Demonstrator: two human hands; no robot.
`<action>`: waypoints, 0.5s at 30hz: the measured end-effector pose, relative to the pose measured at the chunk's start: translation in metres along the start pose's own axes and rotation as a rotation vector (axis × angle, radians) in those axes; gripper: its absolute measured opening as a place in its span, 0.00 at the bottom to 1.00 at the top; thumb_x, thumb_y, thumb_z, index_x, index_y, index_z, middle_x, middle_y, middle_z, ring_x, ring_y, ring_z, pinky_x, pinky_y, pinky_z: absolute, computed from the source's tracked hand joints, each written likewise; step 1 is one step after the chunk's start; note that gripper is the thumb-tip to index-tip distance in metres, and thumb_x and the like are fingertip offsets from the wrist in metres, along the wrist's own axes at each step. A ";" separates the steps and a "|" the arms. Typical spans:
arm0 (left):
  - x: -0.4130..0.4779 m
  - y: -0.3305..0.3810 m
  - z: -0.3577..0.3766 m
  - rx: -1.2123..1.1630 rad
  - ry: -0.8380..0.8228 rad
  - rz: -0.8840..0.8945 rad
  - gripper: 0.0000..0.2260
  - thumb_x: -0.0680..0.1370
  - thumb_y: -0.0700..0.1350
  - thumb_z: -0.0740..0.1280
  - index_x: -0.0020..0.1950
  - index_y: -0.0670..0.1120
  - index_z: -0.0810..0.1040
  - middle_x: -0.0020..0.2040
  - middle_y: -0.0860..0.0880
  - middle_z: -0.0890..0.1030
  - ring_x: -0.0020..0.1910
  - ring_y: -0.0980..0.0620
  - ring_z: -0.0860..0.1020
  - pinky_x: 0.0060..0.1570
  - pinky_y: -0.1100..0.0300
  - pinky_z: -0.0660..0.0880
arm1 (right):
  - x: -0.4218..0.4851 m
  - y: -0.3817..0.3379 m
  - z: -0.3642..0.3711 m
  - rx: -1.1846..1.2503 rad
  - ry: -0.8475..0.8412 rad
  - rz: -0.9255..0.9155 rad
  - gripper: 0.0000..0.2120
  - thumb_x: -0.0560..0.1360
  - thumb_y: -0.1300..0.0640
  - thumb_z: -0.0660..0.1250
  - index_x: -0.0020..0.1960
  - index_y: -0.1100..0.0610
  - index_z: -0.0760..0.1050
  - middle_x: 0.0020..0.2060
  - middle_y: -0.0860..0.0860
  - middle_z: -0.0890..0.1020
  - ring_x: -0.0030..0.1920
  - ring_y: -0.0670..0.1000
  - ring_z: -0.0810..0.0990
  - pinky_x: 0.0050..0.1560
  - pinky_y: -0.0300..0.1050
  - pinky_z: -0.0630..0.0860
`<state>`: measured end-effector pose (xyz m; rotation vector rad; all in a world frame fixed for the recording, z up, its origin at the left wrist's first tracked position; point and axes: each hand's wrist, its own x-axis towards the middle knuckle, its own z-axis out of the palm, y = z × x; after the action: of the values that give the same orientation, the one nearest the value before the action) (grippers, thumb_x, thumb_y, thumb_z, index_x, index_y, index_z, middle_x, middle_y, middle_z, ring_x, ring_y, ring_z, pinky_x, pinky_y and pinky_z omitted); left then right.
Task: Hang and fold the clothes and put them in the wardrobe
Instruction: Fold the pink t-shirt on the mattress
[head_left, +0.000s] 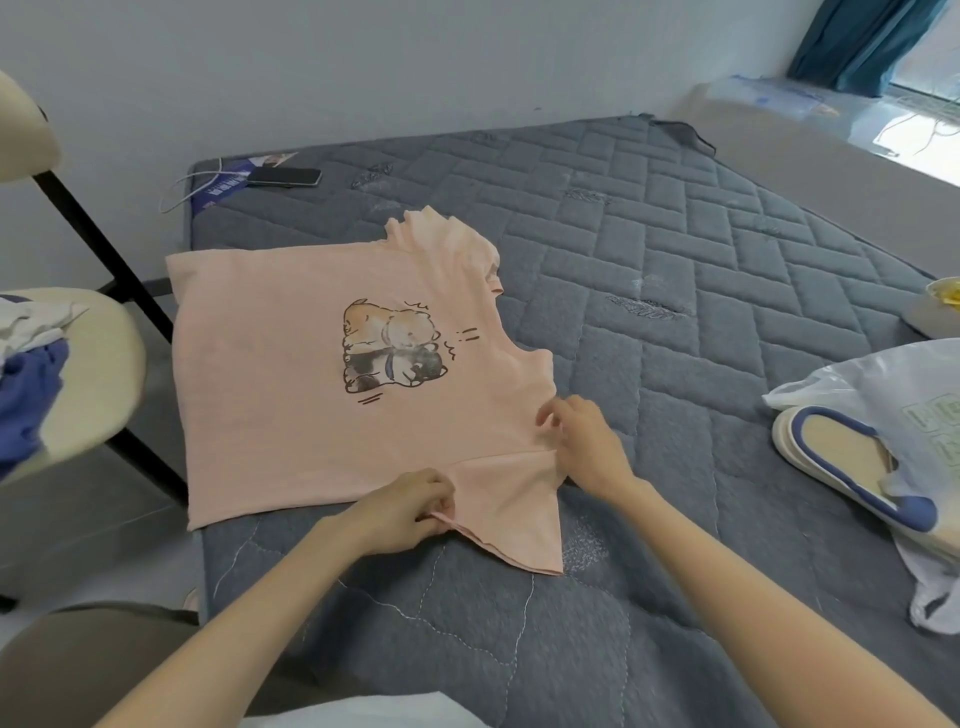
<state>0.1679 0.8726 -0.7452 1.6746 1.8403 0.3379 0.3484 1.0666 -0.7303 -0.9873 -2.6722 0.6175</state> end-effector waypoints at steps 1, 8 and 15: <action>-0.002 -0.001 0.000 -0.035 0.007 -0.007 0.04 0.77 0.44 0.65 0.51 0.47 0.75 0.58 0.49 0.75 0.54 0.52 0.72 0.54 0.59 0.68 | -0.002 0.001 0.000 -0.106 -0.071 -0.131 0.26 0.67 0.74 0.58 0.58 0.52 0.73 0.52 0.51 0.74 0.52 0.55 0.70 0.44 0.50 0.72; -0.015 0.002 -0.011 -0.276 0.094 -0.089 0.09 0.81 0.44 0.60 0.45 0.57 0.65 0.41 0.51 0.79 0.37 0.55 0.70 0.43 0.63 0.68 | -0.026 0.027 0.017 -0.448 -0.120 -0.475 0.46 0.58 0.74 0.69 0.70 0.42 0.64 0.68 0.53 0.71 0.65 0.59 0.70 0.58 0.53 0.74; -0.011 0.000 -0.023 -0.536 0.233 -0.215 0.08 0.80 0.37 0.57 0.46 0.50 0.67 0.26 0.56 0.75 0.29 0.58 0.69 0.32 0.68 0.64 | -0.037 0.027 0.019 -0.228 -0.072 -0.418 0.22 0.81 0.41 0.46 0.65 0.44 0.74 0.56 0.45 0.80 0.56 0.49 0.78 0.59 0.47 0.73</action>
<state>0.1544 0.8670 -0.7249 1.0981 1.8555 0.8760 0.3843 1.0547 -0.7617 -0.4289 -2.9324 0.2693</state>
